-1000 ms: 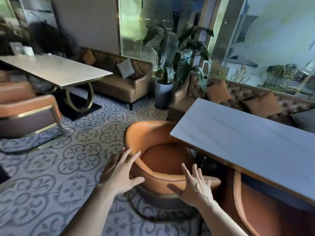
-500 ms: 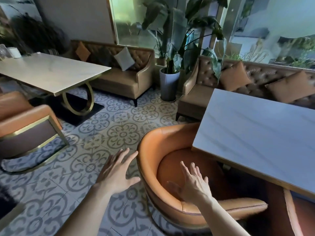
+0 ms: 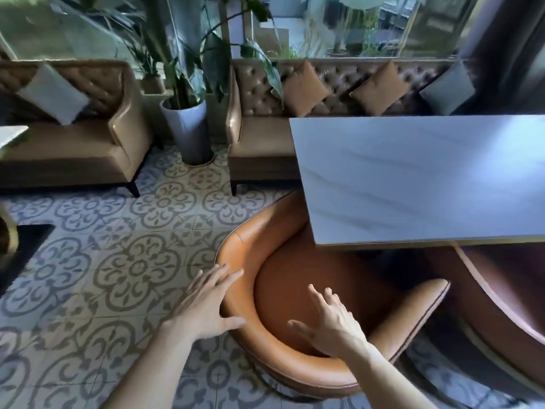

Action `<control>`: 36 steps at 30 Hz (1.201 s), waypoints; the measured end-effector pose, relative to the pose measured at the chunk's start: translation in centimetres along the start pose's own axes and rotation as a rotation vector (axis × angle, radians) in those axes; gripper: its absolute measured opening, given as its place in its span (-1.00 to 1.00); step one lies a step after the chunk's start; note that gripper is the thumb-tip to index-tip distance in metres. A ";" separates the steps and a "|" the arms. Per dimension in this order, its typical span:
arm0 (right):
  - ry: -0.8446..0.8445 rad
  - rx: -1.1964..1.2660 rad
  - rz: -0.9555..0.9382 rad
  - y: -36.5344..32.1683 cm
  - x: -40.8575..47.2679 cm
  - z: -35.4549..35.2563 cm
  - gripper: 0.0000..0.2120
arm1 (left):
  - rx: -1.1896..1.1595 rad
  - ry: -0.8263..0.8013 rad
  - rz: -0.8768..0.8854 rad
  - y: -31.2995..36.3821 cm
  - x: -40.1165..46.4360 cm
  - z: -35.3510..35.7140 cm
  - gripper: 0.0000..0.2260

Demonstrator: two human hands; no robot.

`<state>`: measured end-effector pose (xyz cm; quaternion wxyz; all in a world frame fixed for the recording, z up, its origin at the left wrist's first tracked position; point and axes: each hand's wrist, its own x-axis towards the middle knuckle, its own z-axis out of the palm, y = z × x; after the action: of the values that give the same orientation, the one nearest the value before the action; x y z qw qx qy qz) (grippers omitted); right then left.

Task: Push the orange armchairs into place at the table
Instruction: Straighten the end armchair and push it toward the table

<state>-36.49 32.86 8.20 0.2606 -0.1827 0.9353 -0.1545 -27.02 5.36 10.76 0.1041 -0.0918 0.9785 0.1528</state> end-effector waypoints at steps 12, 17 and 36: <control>-0.140 0.079 0.236 -5.7 1.3 12.6 0.16 | 0.170 -0.336 0.405 -7.7 8.4 5.9 0.04; -0.011 0.030 0.209 -5.3 1.3 14.8 -0.14 | 0.223 -0.372 0.492 -8.2 9.3 8.0 -0.14; 0.106 -0.124 0.069 -3.1 -1.7 16.8 -0.43 | 0.124 -0.140 0.410 -6.1 3.6 10.3 -0.33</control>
<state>-25.17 27.62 -3.55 0.2039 -0.1576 0.9614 -0.0967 -27.39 2.43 -1.33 0.1437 0.1266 0.9746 0.1162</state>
